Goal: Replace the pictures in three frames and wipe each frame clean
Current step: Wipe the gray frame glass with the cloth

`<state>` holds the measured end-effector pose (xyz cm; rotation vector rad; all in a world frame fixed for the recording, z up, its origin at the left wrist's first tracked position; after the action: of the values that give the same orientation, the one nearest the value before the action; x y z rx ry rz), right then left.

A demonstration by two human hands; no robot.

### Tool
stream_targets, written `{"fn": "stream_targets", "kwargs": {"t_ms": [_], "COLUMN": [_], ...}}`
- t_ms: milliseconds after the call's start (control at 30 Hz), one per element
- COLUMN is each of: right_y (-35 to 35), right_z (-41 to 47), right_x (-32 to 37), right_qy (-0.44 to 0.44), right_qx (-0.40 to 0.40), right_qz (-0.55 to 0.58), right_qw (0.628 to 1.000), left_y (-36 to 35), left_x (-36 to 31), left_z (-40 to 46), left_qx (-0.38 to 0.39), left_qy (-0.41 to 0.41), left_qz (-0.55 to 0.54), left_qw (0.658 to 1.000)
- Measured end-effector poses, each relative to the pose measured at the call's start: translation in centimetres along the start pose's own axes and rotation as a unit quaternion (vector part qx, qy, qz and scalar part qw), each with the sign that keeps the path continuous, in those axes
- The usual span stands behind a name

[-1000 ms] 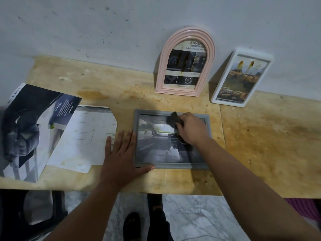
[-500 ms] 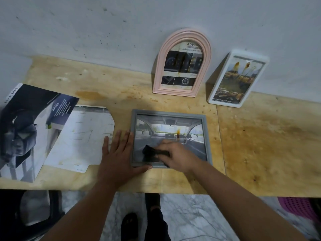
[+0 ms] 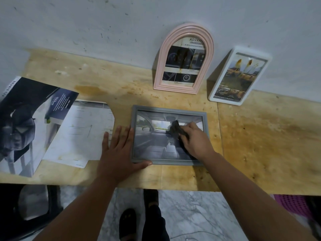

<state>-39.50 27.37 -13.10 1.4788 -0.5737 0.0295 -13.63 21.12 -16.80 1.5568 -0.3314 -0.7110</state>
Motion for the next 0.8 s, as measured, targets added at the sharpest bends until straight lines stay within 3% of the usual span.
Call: {"fn": "stream_targets", "kwargs": {"t_ms": [233,367,400,467,533,633,800], "right_y": [-2.0,-0.8,0.2,3.2,4.7,3.1,0.9], "right_z": [-5.9,-4.5,-3.0,0.8,3.3,3.0,-2.5], "right_x": [3.3,3.7,3.1,0.2,-2.9,-4.0,-1.0], "right_qy": [0.081,0.077,0.061,0.009,-0.027,-0.021,0.029], "right_qx": [0.081,0.161,0.148,0.037,-0.049,-0.058,-0.085], "right_qz": [0.011,0.054,0.079,0.077,0.003,-0.124,-0.085], "right_qw": [0.993,0.983,0.984,0.996,0.998,0.99,0.992], "left_y": [-0.1,-0.2,-0.1,-0.1,-0.1,0.0,0.0], "left_x": [0.1,0.0,0.0,0.1,0.0,0.0,0.0], "left_z": [0.0,0.0,0.0,0.0,0.0,-0.1,-0.1], "left_qx": [0.009,0.011,0.01,0.009,0.008,0.005,0.004], "left_qy": [0.0,0.001,0.001,0.002,0.002,-0.001,0.001], "left_qz": [0.011,0.009,0.008,0.007,0.009,0.006,0.004], "left_qw": [1.0,1.0,1.0,1.0,1.0,1.0,1.0]}}
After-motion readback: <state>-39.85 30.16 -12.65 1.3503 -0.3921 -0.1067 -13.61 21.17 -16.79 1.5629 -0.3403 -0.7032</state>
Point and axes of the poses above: each hand's wrist, its own z-axis towards the middle knuckle, its own y-axis out of the back of the hand, x = y × z, the point moved 9 cm from there along z, towards the middle knuckle, and after that the axes turned 9 degrees about -x, right-handed, at the moved point
